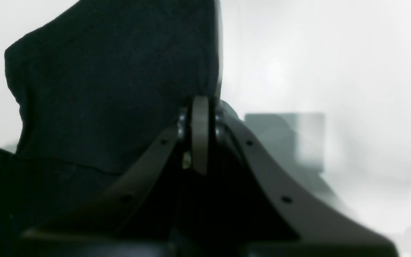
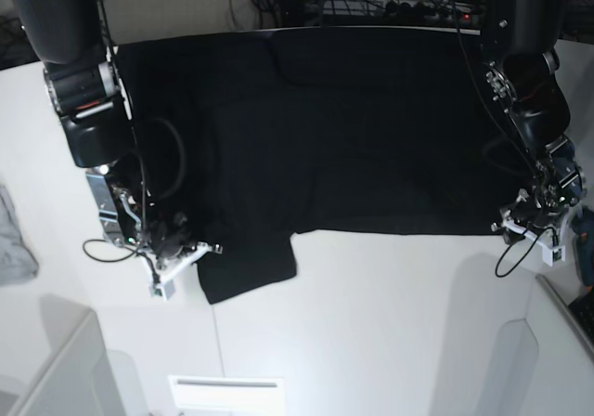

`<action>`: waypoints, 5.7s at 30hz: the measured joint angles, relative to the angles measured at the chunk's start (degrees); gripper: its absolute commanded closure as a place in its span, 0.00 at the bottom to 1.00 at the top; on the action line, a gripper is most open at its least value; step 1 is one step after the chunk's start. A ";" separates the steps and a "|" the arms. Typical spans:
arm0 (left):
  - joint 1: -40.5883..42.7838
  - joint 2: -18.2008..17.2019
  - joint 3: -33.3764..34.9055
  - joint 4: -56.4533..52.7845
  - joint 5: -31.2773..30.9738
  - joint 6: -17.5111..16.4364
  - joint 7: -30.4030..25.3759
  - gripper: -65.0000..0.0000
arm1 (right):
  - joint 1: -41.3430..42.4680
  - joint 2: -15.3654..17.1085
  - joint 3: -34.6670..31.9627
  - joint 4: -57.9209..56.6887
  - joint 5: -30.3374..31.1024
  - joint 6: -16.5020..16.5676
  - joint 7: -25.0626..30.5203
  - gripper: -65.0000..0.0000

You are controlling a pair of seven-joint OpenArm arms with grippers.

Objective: Fold the T-shirt properly
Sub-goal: 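Move the left gripper to the other hem corner and grasp both, then lift the hem with both grippers and fold it onto the collar edge, then hold the folded strip corners with both grippers and smooth it flat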

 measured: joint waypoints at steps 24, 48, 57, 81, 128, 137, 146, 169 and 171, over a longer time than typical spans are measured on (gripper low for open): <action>7.32 0.20 0.11 17.73 -6.54 -6.97 13.66 1.00 | -4.09 3.34 -0.09 9.07 -0.85 -3.56 2.34 1.00; 27.52 -0.17 -0.24 45.81 -25.81 -6.99 22.01 1.00 | -21.24 8.76 12.17 36.61 -0.72 -5.14 -2.56 1.00; 35.39 -0.46 -4.15 51.76 -31.58 -6.95 22.34 1.00 | -29.68 8.70 20.35 47.12 -0.66 -5.18 -7.15 1.00; 43.06 0.11 -8.70 63.47 -32.17 -11.76 32.06 1.00 | -46.53 8.41 30.42 64.85 -0.59 -5.18 -9.88 1.00; 53.46 0.04 -11.91 68.91 -31.85 -11.78 32.37 1.00 | -67.14 2.40 39.34 74.53 7.85 -5.01 -8.63 1.00; 56.06 0.00 -11.91 68.89 -32.04 -11.78 31.71 1.00 | -70.36 0.74 39.01 74.49 7.98 -5.03 -9.33 1.00; 56.70 0.02 -11.89 68.89 -32.02 -11.78 31.78 1.00 | -70.31 -1.68 39.21 73.85 1.75 -5.01 -9.46 1.00; 58.42 2.36 -17.18 69.26 -31.58 -11.74 31.82 0.28 | -72.35 -1.79 39.21 73.79 1.51 -5.03 -3.37 0.69; 58.38 3.13 -17.11 69.40 -32.22 -11.78 32.02 0.41 | -72.52 -1.77 39.12 73.88 1.53 -5.01 0.28 0.69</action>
